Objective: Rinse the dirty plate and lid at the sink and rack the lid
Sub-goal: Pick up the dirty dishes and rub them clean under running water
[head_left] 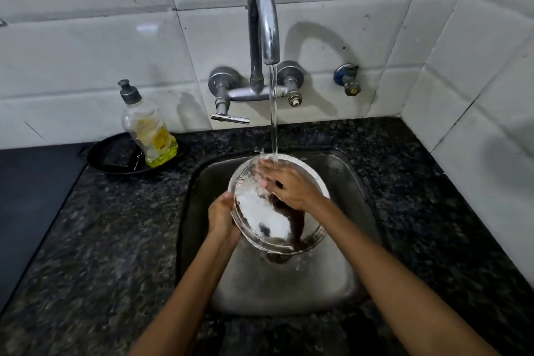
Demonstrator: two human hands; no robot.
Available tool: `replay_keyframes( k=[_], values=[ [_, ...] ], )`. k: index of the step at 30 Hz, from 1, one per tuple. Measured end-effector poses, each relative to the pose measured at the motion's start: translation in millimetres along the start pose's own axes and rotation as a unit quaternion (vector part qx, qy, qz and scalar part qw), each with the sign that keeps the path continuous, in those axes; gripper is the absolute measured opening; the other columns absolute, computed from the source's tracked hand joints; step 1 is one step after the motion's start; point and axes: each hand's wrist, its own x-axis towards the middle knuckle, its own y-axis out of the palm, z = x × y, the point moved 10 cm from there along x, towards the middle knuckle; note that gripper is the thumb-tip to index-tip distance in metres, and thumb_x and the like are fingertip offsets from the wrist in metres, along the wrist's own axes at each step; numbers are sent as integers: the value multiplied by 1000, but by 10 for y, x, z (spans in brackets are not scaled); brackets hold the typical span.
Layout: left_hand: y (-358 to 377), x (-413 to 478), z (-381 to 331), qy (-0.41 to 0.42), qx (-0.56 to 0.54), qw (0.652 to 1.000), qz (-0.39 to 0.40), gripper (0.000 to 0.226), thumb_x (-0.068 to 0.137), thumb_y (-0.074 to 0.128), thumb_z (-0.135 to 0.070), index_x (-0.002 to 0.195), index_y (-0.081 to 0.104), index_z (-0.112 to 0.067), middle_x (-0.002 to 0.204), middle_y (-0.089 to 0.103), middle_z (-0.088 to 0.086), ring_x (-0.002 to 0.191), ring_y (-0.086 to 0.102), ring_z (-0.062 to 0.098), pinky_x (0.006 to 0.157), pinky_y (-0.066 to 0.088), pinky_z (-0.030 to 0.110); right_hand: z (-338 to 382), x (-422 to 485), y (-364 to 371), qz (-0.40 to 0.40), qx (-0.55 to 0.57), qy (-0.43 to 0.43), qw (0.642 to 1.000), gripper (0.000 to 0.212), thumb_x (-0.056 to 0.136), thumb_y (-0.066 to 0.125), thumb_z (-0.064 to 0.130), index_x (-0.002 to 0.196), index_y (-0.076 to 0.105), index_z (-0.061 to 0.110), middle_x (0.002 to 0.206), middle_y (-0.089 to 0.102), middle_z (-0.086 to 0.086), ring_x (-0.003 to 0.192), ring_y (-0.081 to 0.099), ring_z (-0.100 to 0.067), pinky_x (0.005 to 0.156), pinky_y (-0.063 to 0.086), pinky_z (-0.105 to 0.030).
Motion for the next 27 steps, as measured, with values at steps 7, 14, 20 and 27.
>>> replay_keyframes(
  k=[7, 14, 20, 27],
  values=[
    [-249, 20, 194, -59, -86, 993, -62, 24, 94, 38, -16, 79, 56, -9, 78, 58, 10, 70, 56, 24, 76, 49, 41, 85, -427, 9, -112, -84, 61, 988, 78, 87, 10, 62, 142, 27, 10, 150, 32, -14, 142, 23, -27, 117, 13, -44],
    [-308, 67, 323, -90, -94, 987, -94, 28, 94, 34, -2, 73, 53, -7, 73, 58, 11, 72, 58, 23, 84, 46, 47, 257, -669, 180, -43, -336, -47, 940, 69, 81, 27, 60, 128, 50, 16, 139, 49, -15, 132, 42, -32, 109, 25, -53],
    [75, 18, 258, -138, -29, 990, 18, 41, 95, 19, -3, 74, 54, 3, 38, 59, 11, 31, 56, 17, 38, 48, 15, 641, -678, -200, -89, -366, -202, 904, 29, 82, 44, 32, 97, 67, 23, 106, 73, 2, 95, 67, -24, 78, 55, -35],
    [20, 47, 235, -80, 327, 936, 103, 43, 95, 31, -47, 113, 47, -12, 110, 47, 11, 98, 48, 29, 84, 44, 43, -532, -659, -802, -221, 160, 284, 919, 14, 85, 60, 19, 76, 68, 11, 78, 70, -14, 78, 61, -26, 68, 46, -34]
  ],
)
